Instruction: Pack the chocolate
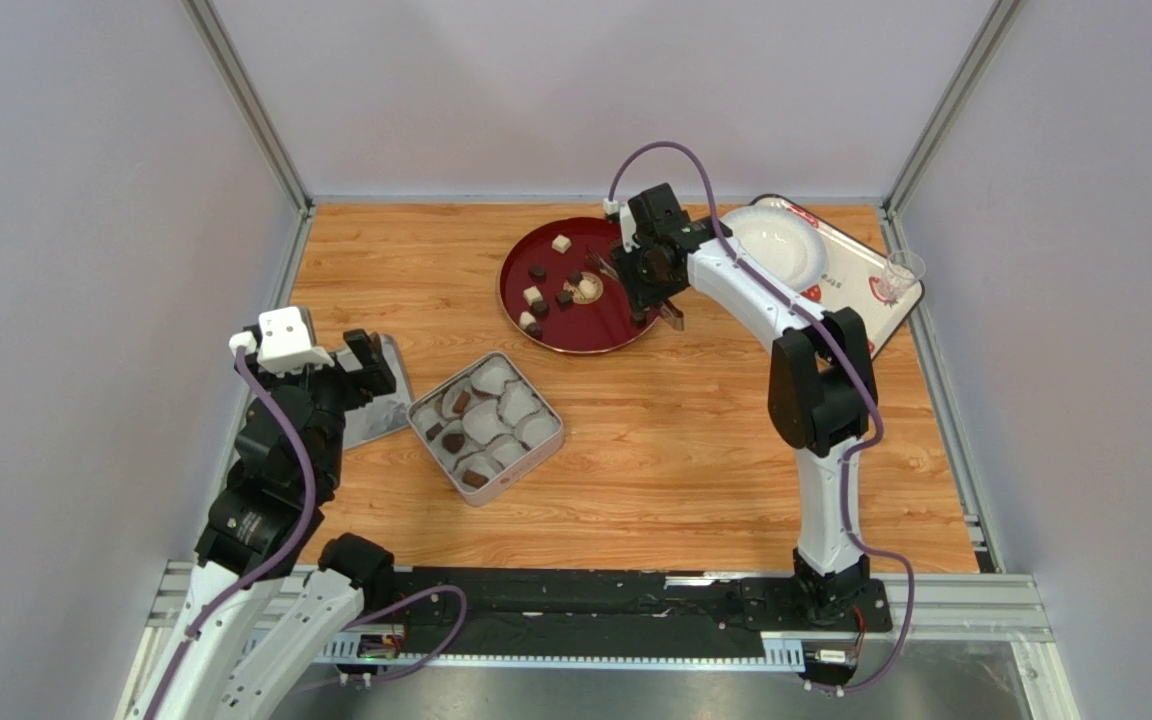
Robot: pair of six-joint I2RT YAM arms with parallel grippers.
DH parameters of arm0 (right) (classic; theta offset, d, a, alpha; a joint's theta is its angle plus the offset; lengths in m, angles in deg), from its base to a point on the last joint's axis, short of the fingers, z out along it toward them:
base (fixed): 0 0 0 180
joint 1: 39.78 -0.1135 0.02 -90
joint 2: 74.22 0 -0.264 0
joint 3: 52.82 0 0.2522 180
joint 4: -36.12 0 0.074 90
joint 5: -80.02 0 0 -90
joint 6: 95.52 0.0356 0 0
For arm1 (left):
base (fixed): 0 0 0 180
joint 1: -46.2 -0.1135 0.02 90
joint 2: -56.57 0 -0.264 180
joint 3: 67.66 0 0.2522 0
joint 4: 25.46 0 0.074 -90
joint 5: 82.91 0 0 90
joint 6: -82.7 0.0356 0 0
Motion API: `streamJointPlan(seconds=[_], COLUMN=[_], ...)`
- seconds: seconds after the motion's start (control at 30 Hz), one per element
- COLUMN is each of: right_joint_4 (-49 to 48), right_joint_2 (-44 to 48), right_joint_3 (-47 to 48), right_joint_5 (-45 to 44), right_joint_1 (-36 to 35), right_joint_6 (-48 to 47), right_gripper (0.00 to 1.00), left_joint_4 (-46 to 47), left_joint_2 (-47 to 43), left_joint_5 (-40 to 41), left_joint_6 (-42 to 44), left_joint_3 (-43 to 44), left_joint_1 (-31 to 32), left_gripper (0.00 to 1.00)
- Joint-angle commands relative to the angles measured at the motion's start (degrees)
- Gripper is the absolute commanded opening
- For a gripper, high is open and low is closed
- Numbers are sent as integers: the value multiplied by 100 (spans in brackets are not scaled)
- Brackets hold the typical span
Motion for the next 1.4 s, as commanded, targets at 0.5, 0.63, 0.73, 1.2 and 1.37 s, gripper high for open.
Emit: streamJointPlan(seconds=[0.5, 0.63, 0.73, 1.2, 1.37], right_joint_4=[-189, -154, -180, -610, -628], right_joint_2=[-1103, -1086, -876, 952, 1576], right_joint_3=[1137, 1058, 830, -752, -1234], right_joint_5=[436, 418, 392, 216, 181], right_joint_1=[189, 207, 198, 145, -30], right_joint_6=[-261, -199, -147, 372, 425], right_gripper=[41, 32, 22, 19, 19], left_joint_4=[199, 199, 199, 190, 190], left_joint_2=[144, 144, 153, 162, 171], left_joint_5=[-17, -25, -25, -34, 1], left_joint_6=[98, 106, 106, 97, 89], left_joint_3=[-21, -21, -21, -21, -30], left_joint_1=[-34, -34, -34, -34, -34], left_gripper=[98, 98, 98, 98, 98])
